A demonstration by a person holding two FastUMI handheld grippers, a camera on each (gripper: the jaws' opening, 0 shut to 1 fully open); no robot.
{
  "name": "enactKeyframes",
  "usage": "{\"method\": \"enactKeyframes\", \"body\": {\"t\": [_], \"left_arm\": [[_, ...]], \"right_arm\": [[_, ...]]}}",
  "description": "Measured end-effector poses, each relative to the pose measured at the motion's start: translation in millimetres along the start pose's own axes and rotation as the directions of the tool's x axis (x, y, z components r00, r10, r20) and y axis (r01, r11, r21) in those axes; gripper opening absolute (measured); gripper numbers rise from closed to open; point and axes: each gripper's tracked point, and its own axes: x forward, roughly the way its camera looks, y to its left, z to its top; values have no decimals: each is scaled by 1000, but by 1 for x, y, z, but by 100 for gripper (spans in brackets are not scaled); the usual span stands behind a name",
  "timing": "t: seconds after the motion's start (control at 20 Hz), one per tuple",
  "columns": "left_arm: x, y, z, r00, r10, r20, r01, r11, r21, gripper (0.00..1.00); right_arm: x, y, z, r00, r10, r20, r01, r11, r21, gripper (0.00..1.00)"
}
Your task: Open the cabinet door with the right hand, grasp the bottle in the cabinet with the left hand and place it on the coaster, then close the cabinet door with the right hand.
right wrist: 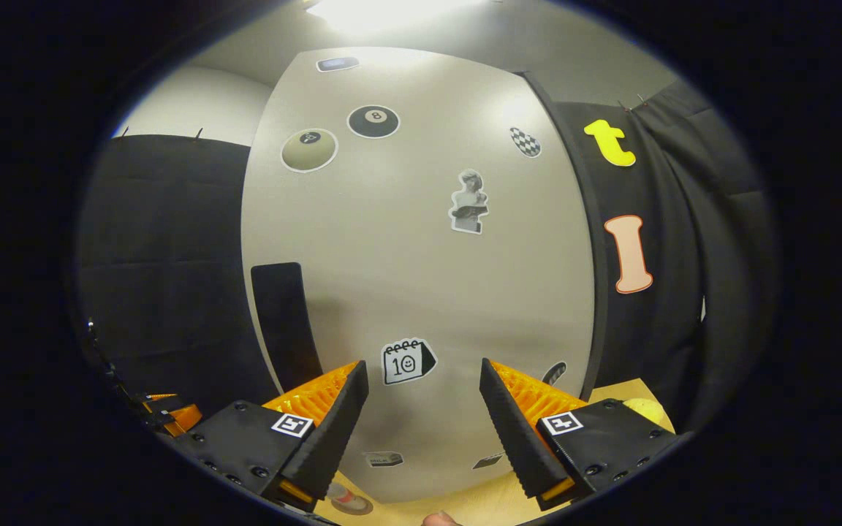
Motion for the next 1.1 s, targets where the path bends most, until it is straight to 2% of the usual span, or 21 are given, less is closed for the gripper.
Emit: {"method": "enactKeyframes", "body": {"t": [0.15, 0.4, 0.5, 0.95, 1.1], "left_arm": [[0, 20, -6, 1000, 25, -10, -25, 1000, -3, 88], [3, 40, -18, 999, 43, -25, -43, 999, -7, 88], [6, 44, -18, 999, 41, -27, -42, 999, -13, 85], [12, 54, -18, 1000, 20, -21, -20, 1000, -21, 87], [15, 55, -22, 999, 10, -30, -10, 1000, -27, 88]], "right_arm": [[27, 7, -3, 1000, -28, 7, 28, 999, -33, 97], [37, 14, -3, 999, -41, 0, 41, 999, -23, 98], [41, 13, -5, 998, -68, -6, 68, 997, -29, 98], [48, 20, -13, 992, -127, -6, 127, 992, 12, 97], [47, 22, -15, 986, -167, 6, 167, 986, -1, 98]]}}
